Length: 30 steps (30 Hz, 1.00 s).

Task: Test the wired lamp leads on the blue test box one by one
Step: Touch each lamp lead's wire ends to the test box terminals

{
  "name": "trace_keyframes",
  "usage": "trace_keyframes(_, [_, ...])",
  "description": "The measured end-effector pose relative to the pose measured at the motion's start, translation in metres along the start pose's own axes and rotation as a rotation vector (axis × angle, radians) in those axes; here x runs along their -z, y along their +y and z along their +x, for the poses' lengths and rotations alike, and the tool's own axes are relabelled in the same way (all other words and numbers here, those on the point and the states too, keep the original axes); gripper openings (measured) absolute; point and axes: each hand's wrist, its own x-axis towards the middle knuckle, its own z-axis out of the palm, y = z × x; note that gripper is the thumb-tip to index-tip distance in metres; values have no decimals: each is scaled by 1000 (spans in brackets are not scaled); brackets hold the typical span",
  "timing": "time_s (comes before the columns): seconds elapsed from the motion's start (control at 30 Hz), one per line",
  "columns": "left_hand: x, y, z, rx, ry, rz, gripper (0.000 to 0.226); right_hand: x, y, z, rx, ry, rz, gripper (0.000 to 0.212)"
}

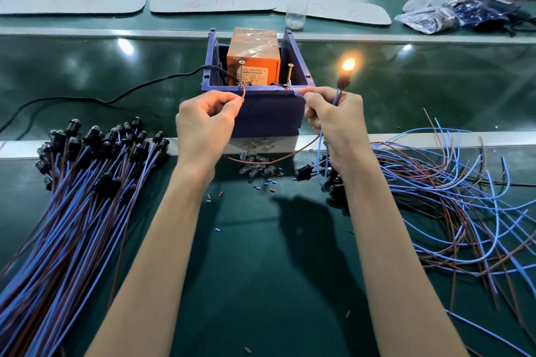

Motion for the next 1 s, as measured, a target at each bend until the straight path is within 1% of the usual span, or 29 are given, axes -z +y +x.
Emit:
trace_keyframes(0.23, [1,-1,1,2,-3,3,16,-1,0,1,5,-11,0,33])
trace_keyframes(0.4, [2,-1,1,3,-3,1,15,-1,-1,0,2,-14,-1,33])
trace_keyframes(0.57, [0,-1,2,17,-4,-9,18,-1,-1,-1,-10,-9,1,32])
trace_keyframes(0.77, [-2,2,-1,22,-9,-20,18,0,-4,-2,-22,-11,-22,30])
trace_keyframes(0.93, [-11,7,-8,-6,-80,-14,16,3,-9,-6,-31,-34,-58,29])
trace_keyframes(1.0, [-15,10,-13,-14,-118,0,16,5,-13,-8,-36,-60,-123,29])
